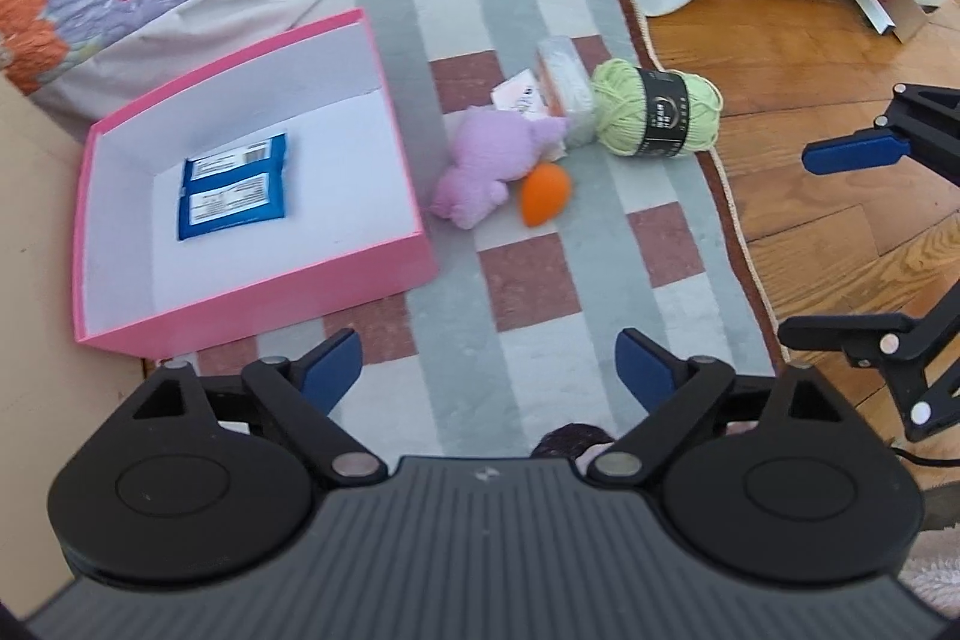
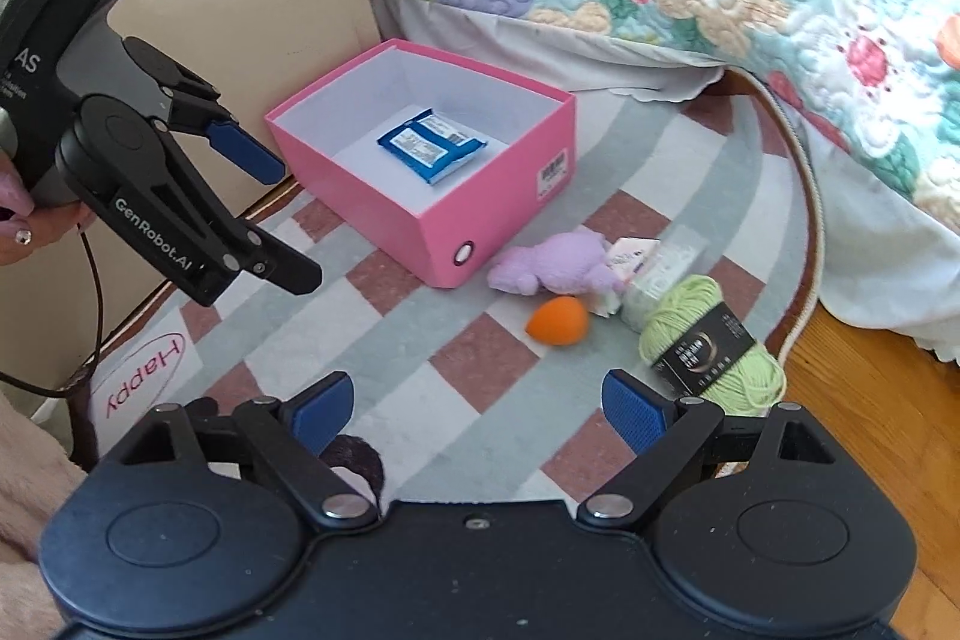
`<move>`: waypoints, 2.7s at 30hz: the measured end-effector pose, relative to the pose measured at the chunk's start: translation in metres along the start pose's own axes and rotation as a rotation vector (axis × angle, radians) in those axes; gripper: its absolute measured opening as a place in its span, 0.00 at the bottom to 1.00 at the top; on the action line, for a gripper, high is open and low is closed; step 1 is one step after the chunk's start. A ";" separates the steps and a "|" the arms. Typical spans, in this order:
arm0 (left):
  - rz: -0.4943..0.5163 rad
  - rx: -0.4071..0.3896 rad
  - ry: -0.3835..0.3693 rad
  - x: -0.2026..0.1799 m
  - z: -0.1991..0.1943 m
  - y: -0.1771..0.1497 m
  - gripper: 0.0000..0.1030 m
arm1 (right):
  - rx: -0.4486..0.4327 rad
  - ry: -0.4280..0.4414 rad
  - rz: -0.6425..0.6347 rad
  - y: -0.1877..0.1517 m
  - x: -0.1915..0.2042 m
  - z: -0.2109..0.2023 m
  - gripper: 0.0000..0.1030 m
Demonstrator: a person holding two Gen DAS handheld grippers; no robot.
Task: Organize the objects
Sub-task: 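Withdraw the left tool from the box and move toward the green yarn, then close the left tool fingers around the light-green yarn skein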
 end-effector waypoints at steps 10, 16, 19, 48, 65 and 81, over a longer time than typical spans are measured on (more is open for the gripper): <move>0.068 -0.030 -0.021 -0.020 0.024 -0.001 0.96 | -0.072 -0.086 -0.021 -0.021 -0.006 0.002 0.90; 0.043 0.012 -0.056 -0.027 0.045 0.008 1.00 | -0.136 -0.086 0.008 -0.032 -0.017 0.004 0.90; 0.027 0.007 -0.072 -0.030 0.055 0.016 1.00 | -0.114 -0.119 -0.011 -0.036 -0.023 0.010 0.90; -0.074 -0.165 -0.119 -0.078 0.130 0.078 1.00 | -0.053 -0.351 0.205 -0.078 -0.103 0.084 0.90; -0.028 -0.316 -0.303 -0.097 0.148 0.091 0.96 | -0.156 -0.345 0.230 -0.071 -0.128 0.118 0.90; -0.032 -0.243 -0.385 -0.110 0.181 0.085 0.45 | -0.224 -0.250 0.366 -0.080 -0.139 0.133 0.84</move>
Point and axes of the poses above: each gripper's, at about its wrist camera, not at the fingertips, and z roughly the way its jaws point, x to its left, y to its top, the point moved 6 cm from there along z, roughly the way its jaws point, and after that the axes turned 11 degrees about -z, right-handed, at the moved point
